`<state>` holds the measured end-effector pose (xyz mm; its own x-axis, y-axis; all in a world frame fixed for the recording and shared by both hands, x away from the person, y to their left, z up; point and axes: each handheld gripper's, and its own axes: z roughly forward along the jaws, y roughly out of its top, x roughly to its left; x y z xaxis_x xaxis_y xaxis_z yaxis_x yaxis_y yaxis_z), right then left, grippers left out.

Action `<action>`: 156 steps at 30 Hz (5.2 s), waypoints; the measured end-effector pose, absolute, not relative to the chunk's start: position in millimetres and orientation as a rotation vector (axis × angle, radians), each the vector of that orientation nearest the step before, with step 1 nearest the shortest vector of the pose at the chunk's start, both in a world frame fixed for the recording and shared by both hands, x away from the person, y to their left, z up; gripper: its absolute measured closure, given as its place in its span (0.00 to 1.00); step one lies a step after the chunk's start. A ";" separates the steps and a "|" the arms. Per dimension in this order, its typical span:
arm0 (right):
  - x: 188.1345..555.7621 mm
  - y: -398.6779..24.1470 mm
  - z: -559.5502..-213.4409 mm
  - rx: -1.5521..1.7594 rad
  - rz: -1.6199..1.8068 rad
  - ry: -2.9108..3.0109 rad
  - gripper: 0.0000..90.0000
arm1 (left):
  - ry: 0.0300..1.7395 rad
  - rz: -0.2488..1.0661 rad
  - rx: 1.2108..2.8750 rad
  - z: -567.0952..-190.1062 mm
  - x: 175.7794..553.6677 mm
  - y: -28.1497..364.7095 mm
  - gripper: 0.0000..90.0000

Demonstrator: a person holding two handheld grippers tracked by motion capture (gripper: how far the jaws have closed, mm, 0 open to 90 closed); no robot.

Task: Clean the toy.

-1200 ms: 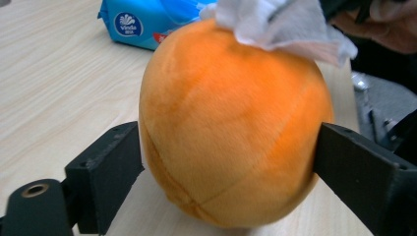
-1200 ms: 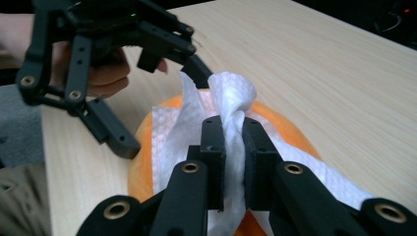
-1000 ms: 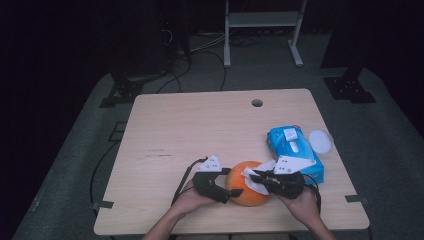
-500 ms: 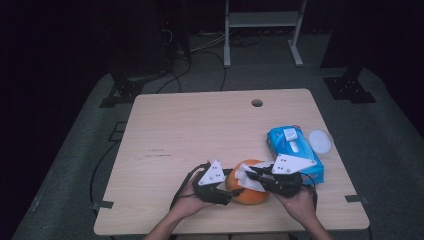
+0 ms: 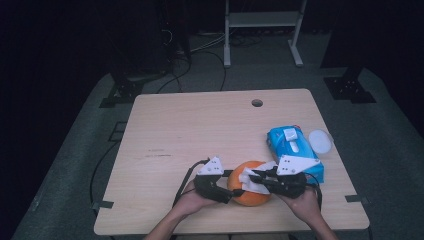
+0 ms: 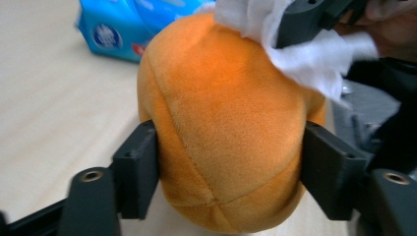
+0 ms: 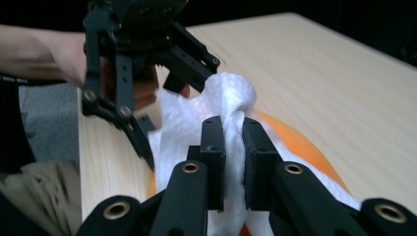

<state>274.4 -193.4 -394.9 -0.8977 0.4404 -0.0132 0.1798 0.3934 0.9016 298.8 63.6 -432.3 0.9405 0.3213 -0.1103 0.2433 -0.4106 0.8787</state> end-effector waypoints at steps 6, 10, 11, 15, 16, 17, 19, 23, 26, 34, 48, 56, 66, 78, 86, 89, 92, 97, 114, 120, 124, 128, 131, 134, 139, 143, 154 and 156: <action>259.4 -159.0 -395.4 0.438 1.517 2.410 0.90 | 0.306 0.248 2.064 -425.7 286.6 56.2 0.39; 262.4 -160.7 -392.6 0.472 1.478 2.369 0.90 | 0.317 0.248 2.060 -427.2 289.9 61.3 0.40; 265.9 -166.9 -392.0 0.501 1.478 2.355 0.90 | 0.319 0.248 2.061 -427.6 290.4 61.9 0.40; 276.7 -192.8 -393.2 0.621 1.470 2.293 0.90 | 0.311 0.245 2.068 -430.8 292.1 66.0 0.40; 279.1 -198.6 -394.4 0.650 1.470 2.290 0.90 | 0.314 0.240 2.066 -431.2 292.6 66.5 0.39; 280.5 -201.8 -395.7 0.665 1.475 2.291 0.90 | 0.314 0.240 2.066 -431.2 292.6 66.5 0.38; 281.3 -204.8 -399.4 0.686 1.489 2.301 0.90 | 0.356 0.162 2.053 -431.5 296.7 64.8 0.28; 277.7 -194.7 -401.0 0.667 1.478 2.312 0.90 | 0.421 0.095 2.037 -430.6 298.9 65.3 0.19; 273.0 -185.3 -399.1 0.637 1.482 2.322 0.90 | 0.425 0.119 2.034 -430.3 298.2 65.9 0.28; 260.8 -155.7 -393.5 0.496 1.451 2.366 0.90 | 0.311 0.220 2.069 -427.5 289.9 63.4 0.36; 274.3 -186.8 -398.9 0.655 1.475 2.332 0.90 | 0.394 0.095 2.017 -428.5 297.2 65.4 0.17; 264.3 -157.7 -397.8 0.532 1.479 2.378 0.90 | 0.356 0.172 2.023 -425.9 293.0 68.5 0.39; 278.2 -194.4 -401.1 0.685 1.468 2.322 0.90 | 0.364 0.134 2.020 -427.7 298.3 68.5 0.24; 273.1 -181.0 -395.8 0.627 1.514 2.310 0.90 | 0.226 0.280 2.069 -423.9 291.8 71.3 0.41; 281.8 -188.8 -405.7 0.693 1.466 2.322 0.90 | 0.355 0.138 2.040 -423.4 300.8 72.6 0.16; 280.2 -185.4 -406.1 0.682 1.466 2.329 0.90 | 0.368 0.150 2.046 -423.0 301.5 73.6 0.19; 276.9 -182.6 -405.4 0.671 1.460 2.340 0.90 | 0.389 0.152 2.046 -424.1 304.0 77.2 0.22; 270.0 -174.2 -406.5 0.644 1.464 2.374 0.90 | 0.458 0.175 2.032 -422.7 310.7 88.8 0.21; 279.2 -189.3 -406.3 0.687 1.460 2.335 0.90 | 0.315 0.223 2.063 -428.8 300.6 79.9 0.35; 280.7 -192.7 -407.4 0.693 1.449 2.338 0.83 | 0.307 0.231 2.066 -429.3 299.3 80.1 0.35; 278.9 -192.6 -408.2 0.686 1.422 2.338 0.77 | 0.303 0.231 2.065 -429.8 299.8 81.1 0.35; 280.3 -193.9 -409.8 0.709 1.417 2.335 0.71 | 0.304 0.230 2.069 -430.0 300.7 82.3 0.35; 282.2 -195.4 -412.0 0.727 1.421 2.342 0.74 | 0.302 0.228 2.068 -430.6 300.9 82.7 0.35; 282.0 -193.4 -412.5 0.732 1.412 2.359 0.85 | 0.305 0.219 2.067 -431.3 301.9 83.9 0.35; 273.2 -184.5 -404.1 0.694 1.422 2.318 0.89 | 0.295 0.212 2.073 -432.3 303.0 85.8 0.36; 268.0 -173.0 -402.5 0.628 1.424 2.324 0.89 | 0.292 0.204 2.074 -432.7 304.2 88.7 0.36; 283.4 -199.9 -409.6 0.790 1.489 2.301 0.90 | 0.312 0.178 2.065 -434.7 305.4 91.6 0.37; 279.6 -192.9 -405.8 0.731 1.525 2.306 0.89 | 0.303 0.179 2.066 -435.0 304.8 91.9 0.37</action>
